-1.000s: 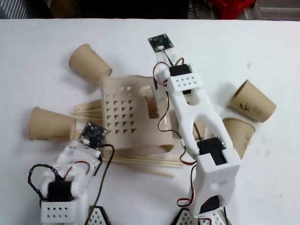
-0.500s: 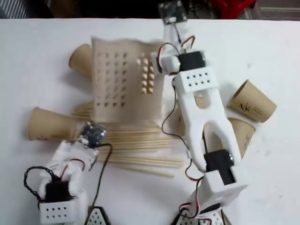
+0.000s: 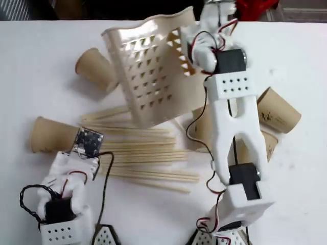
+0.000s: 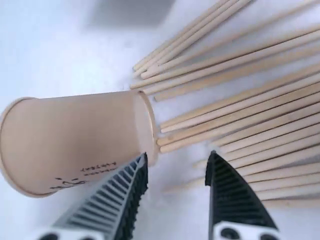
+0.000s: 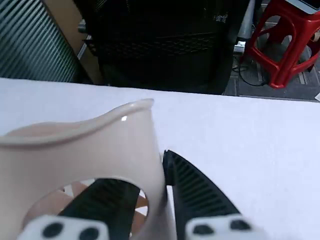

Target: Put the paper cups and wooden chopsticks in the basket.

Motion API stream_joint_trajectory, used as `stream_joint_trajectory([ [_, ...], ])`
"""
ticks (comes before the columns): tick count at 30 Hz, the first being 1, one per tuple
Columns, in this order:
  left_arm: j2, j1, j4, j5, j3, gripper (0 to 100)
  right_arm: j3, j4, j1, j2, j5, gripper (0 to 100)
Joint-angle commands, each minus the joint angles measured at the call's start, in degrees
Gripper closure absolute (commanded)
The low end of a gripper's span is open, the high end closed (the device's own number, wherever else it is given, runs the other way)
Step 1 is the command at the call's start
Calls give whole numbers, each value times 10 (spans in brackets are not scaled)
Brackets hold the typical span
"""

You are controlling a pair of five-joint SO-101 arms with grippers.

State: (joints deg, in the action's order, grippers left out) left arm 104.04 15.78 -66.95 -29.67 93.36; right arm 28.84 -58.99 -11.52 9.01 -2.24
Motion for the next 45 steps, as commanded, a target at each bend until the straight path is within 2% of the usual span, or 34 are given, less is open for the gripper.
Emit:
stream_joint_trajectory([
  [1,5,5,12,29,-29,801,40,74,29,4,-34,982],
  [6,5,5,13,33,-22,801,41,161,39,64,-40,983],
  [10,5,5,51,33,4,801,48,230,39,127,-40,983],
  [15,5,5,56,33,11,801,139,345,36,229,-40,983],
  [23,5,29,61,33,18,801,420,359,37,444,-40,982],
  [27,5,32,61,33,19,801,498,357,37,528,-40,982],
  [29,5,32,61,33,19,801,510,334,39,548,-40,982],
  [33,5,32,69,34,11,801,516,202,49,552,-42,982],
  [38,5,44,80,84,-43,797,517,109,72,543,-40,982],
  [45,-4,22,47,93,-169,797,517,37,75,506,-40,982],
])
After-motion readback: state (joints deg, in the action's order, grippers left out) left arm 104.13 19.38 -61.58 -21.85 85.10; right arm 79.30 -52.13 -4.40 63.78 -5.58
